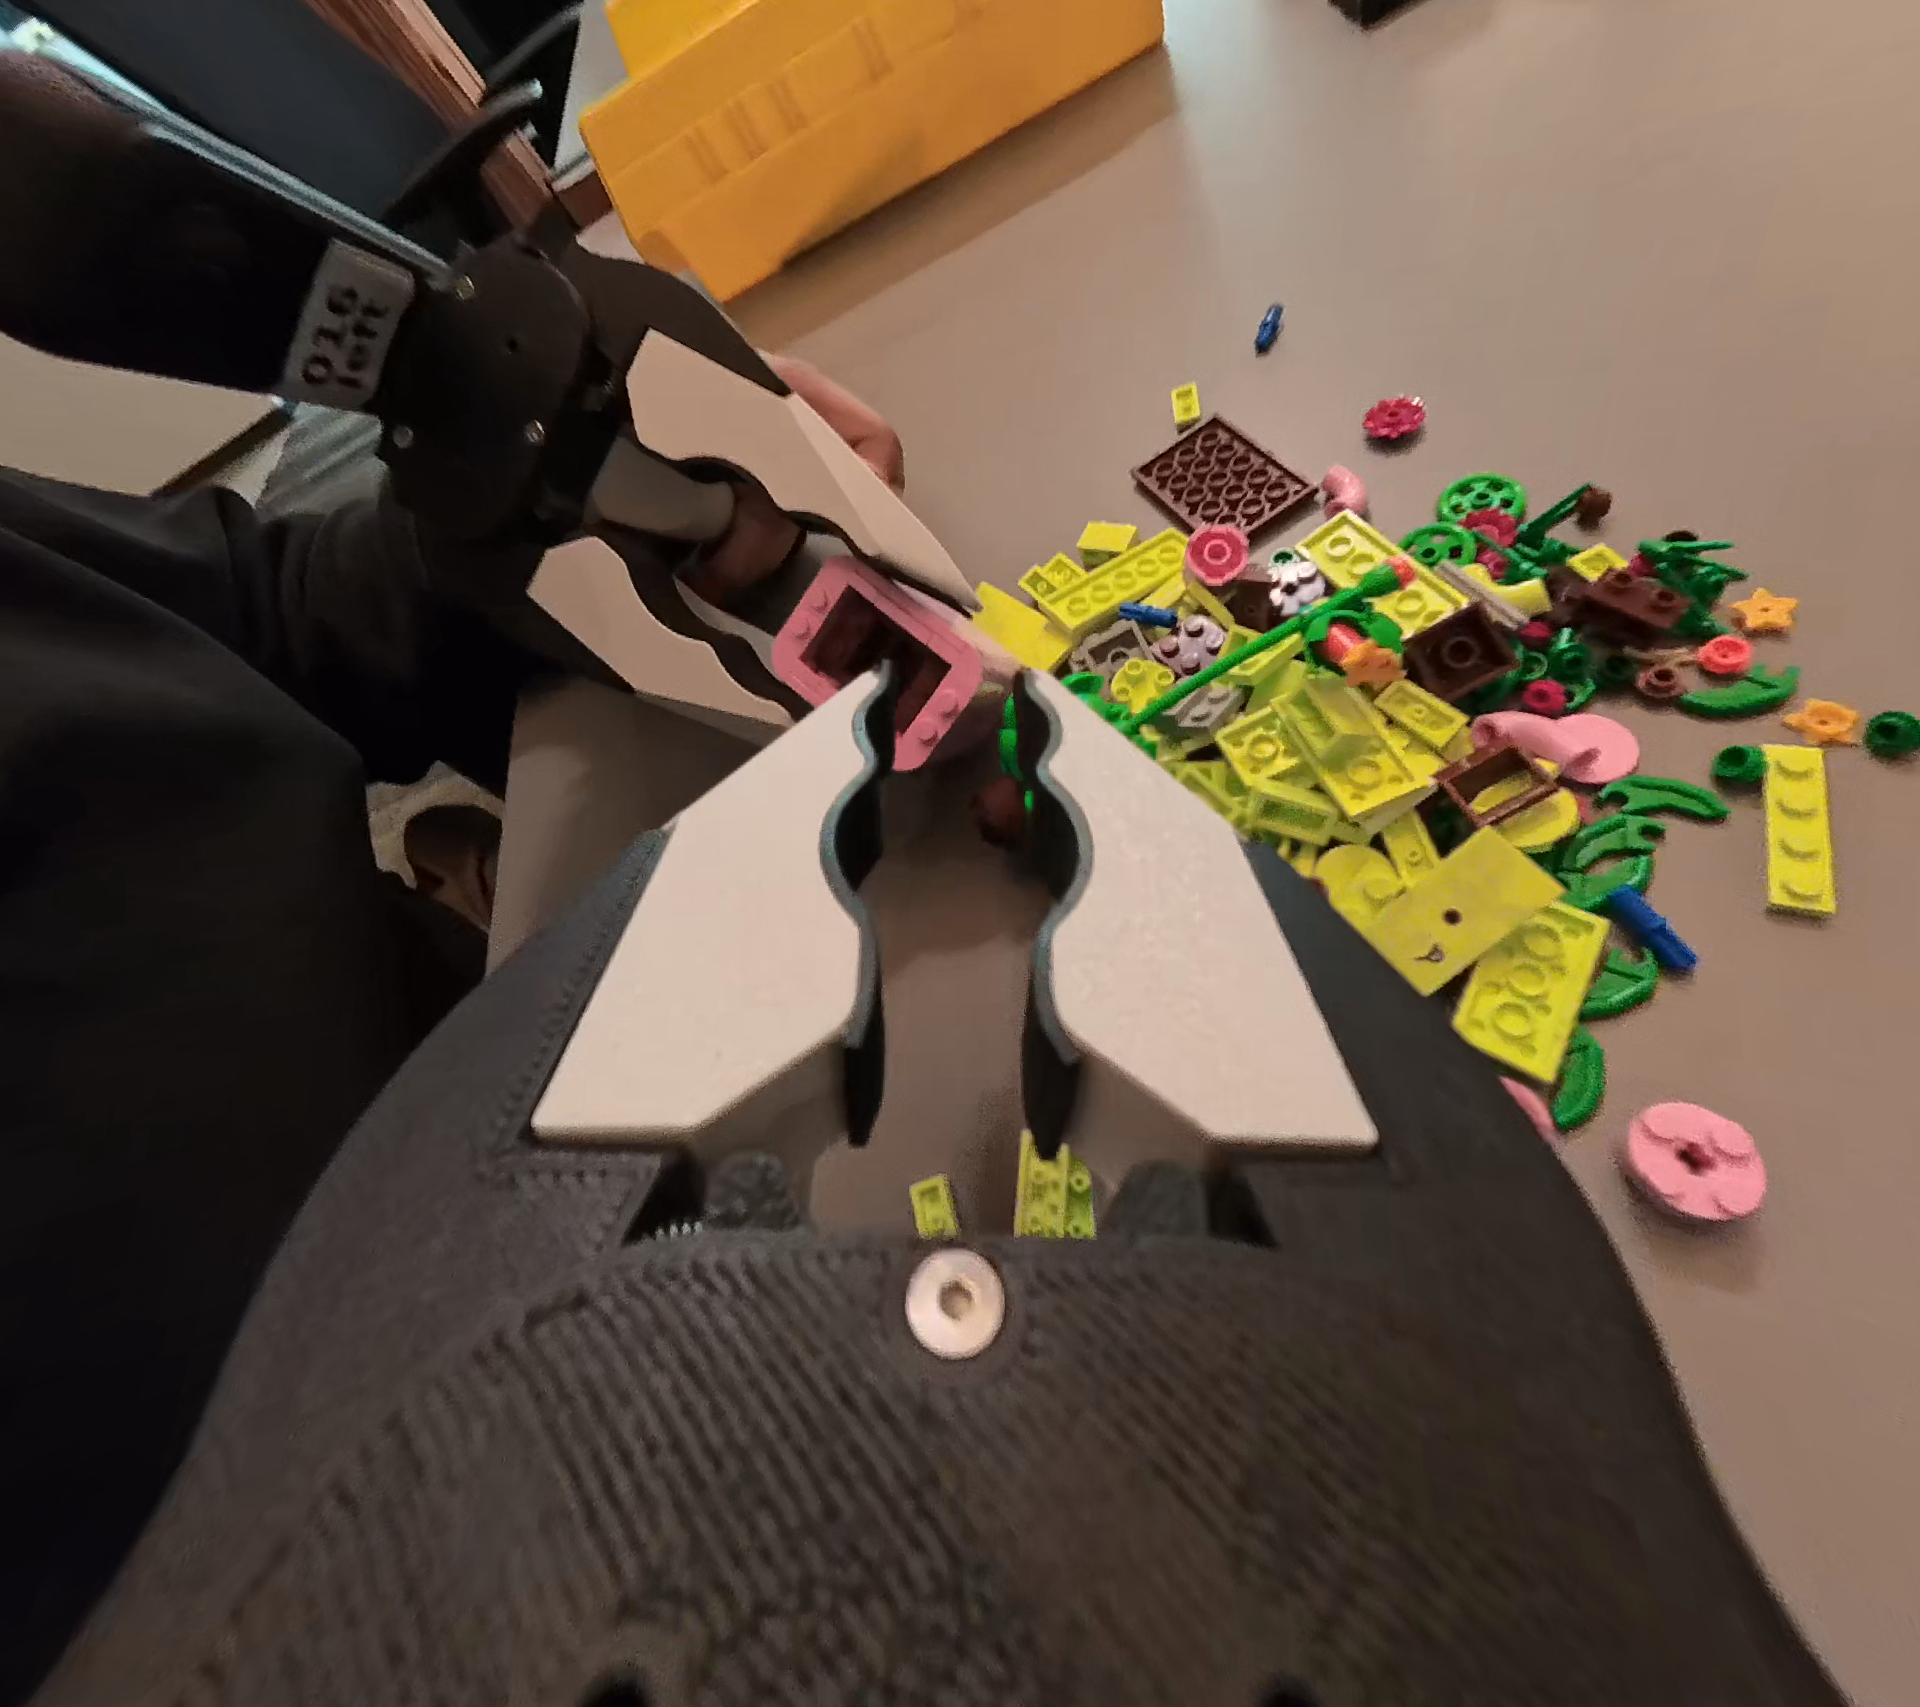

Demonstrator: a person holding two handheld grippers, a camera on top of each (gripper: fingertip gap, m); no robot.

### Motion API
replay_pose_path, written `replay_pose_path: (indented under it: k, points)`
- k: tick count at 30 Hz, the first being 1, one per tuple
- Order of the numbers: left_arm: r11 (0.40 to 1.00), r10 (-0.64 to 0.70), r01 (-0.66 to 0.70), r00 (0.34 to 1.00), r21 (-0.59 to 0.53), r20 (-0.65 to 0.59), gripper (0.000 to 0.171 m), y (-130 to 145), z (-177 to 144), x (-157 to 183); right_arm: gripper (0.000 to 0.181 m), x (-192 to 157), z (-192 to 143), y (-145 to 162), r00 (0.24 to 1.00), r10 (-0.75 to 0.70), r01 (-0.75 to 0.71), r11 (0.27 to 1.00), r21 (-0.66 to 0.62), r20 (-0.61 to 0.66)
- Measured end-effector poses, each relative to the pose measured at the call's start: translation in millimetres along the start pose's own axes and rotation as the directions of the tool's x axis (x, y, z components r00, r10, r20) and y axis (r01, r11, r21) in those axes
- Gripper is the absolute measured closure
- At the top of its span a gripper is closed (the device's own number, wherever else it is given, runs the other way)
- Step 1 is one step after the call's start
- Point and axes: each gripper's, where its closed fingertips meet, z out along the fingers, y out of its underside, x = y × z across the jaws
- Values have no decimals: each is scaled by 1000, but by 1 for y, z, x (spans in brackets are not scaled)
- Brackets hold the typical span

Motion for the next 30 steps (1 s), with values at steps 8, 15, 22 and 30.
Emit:
replay_pose_path:
  k: [8, 15, 22, 30]
  points:
    - [1000, 2, -2, 1000, 2, -6, 134, 0, 0, 1, 161, -16, 11, 20, 998, 22, -15, 994, -108, 62]
    - [1000, 4, -4, 1000, 3, -7, 134, 0, 0, 1, 161, -14, 14, 25, 998, 28, -21, 992, -127, 54]
    - [1000, 10, -10, 1000, 4, -9, 134, -1, 0, 2, 160, -13, 16, 26, 998, 33, -25, 992, -127, 54]
    - [1000, 19, -19, 1000, 8, -19, 134, -1, -1, 4, 161, -10, 15, 24, 999, 14, -10, 993, -116, 32]
